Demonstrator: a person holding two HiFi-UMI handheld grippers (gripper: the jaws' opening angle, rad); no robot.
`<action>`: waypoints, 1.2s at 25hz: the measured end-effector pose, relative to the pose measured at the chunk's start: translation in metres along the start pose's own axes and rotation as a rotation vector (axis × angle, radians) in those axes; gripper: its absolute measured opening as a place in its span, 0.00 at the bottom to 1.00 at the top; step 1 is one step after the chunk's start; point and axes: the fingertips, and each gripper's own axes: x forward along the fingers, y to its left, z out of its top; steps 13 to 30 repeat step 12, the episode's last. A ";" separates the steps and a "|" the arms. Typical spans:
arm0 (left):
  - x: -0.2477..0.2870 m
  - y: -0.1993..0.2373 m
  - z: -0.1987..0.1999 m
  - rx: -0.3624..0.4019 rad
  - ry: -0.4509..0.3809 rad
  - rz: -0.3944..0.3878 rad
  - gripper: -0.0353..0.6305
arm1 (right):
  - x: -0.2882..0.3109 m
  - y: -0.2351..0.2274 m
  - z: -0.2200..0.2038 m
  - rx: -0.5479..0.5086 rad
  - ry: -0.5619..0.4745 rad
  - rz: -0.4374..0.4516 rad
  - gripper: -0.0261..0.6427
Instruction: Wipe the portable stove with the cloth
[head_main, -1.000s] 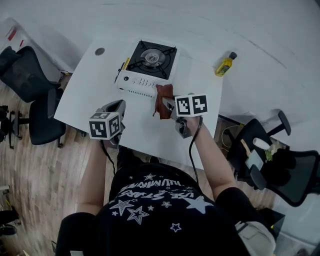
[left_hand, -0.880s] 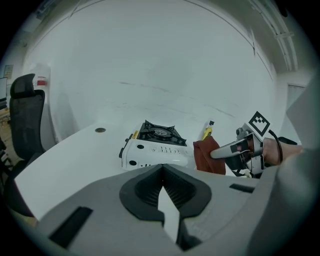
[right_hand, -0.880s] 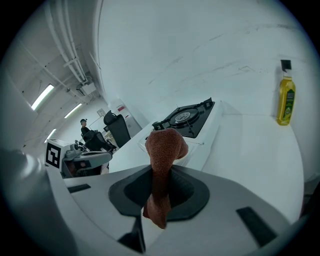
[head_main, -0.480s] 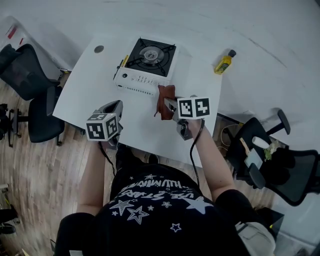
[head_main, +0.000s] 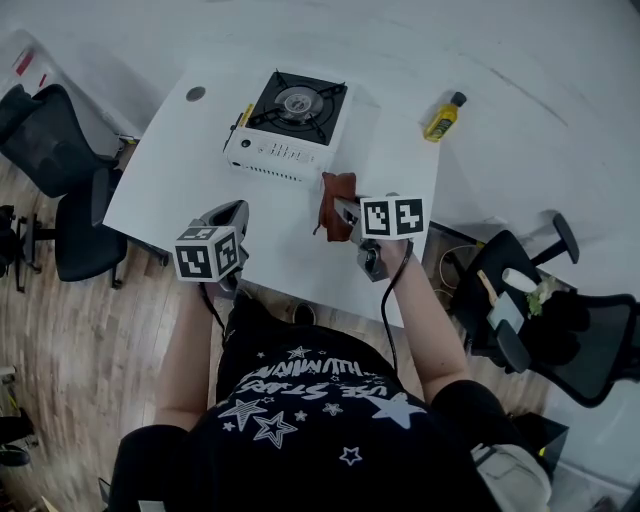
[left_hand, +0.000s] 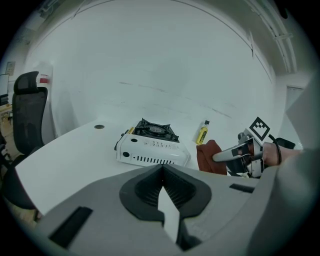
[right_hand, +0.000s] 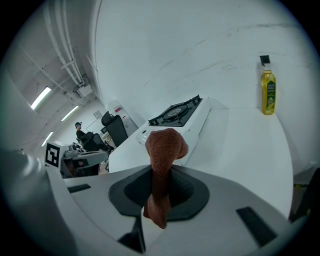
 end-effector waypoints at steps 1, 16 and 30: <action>0.000 -0.001 0.000 0.002 -0.001 -0.002 0.06 | -0.001 0.000 -0.001 -0.001 0.000 -0.001 0.13; -0.004 0.004 -0.001 0.014 -0.004 -0.038 0.06 | 0.000 0.007 -0.004 0.024 -0.026 -0.027 0.13; -0.004 0.004 -0.001 0.014 -0.004 -0.038 0.06 | 0.000 0.007 -0.004 0.024 -0.026 -0.027 0.13</action>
